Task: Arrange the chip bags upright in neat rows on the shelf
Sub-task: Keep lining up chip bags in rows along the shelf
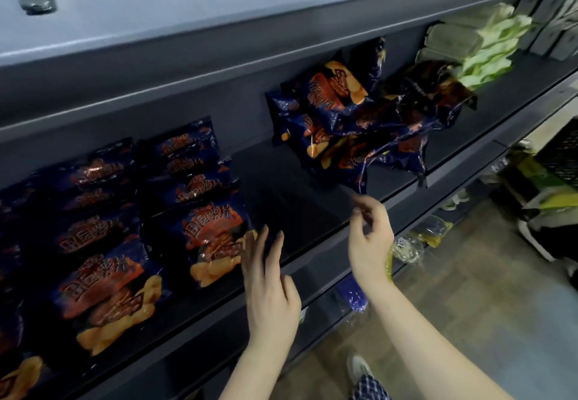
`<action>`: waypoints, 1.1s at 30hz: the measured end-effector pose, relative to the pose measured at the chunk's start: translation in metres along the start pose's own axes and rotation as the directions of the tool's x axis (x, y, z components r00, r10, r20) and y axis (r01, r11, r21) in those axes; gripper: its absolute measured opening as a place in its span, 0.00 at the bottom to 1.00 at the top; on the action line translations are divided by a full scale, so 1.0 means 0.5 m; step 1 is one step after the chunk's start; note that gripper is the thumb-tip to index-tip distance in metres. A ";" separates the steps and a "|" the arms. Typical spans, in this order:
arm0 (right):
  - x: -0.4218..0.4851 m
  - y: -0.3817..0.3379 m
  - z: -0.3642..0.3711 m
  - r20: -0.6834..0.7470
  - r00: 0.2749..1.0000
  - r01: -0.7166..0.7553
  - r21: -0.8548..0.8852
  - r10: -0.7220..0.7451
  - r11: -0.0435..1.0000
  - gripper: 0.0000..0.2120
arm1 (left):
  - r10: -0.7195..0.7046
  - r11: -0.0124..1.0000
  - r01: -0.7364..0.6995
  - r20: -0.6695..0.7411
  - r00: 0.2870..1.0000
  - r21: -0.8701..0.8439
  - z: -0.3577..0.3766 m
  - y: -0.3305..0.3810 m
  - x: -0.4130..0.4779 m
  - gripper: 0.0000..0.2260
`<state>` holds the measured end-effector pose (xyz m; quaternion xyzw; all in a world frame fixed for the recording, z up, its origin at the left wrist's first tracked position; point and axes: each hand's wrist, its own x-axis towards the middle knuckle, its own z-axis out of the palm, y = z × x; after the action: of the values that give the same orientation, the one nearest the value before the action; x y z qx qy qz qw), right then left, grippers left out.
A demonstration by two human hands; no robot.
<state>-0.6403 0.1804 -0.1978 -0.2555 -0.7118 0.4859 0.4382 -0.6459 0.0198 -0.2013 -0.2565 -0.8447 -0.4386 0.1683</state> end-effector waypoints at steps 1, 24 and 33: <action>0.014 0.003 -0.006 -0.014 1.000 0.002 0.002 -0.002 1.000 0.14 | 0.006 1.000 -0.006 0.009 1.000 -0.007 0.013 0.007 0.007 0.30; 0.269 0.073 0.005 0.497 0.685 -0.672 0.151 0.533 0.725 0.41 | -0.321 0.938 0.328 0.072 0.944 -0.112 0.243 0.110 0.105 0.26; 0.271 0.119 -0.035 0.710 0.535 -0.802 0.254 0.459 0.541 0.24 | -0.498 0.858 0.456 -0.162 0.852 -0.236 0.238 0.118 0.146 0.21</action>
<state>-0.6944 0.3190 -0.1987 -0.2121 -0.4795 0.8505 0.0407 -0.6779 0.1676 -0.1917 -0.0034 -0.8130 -0.5698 0.1197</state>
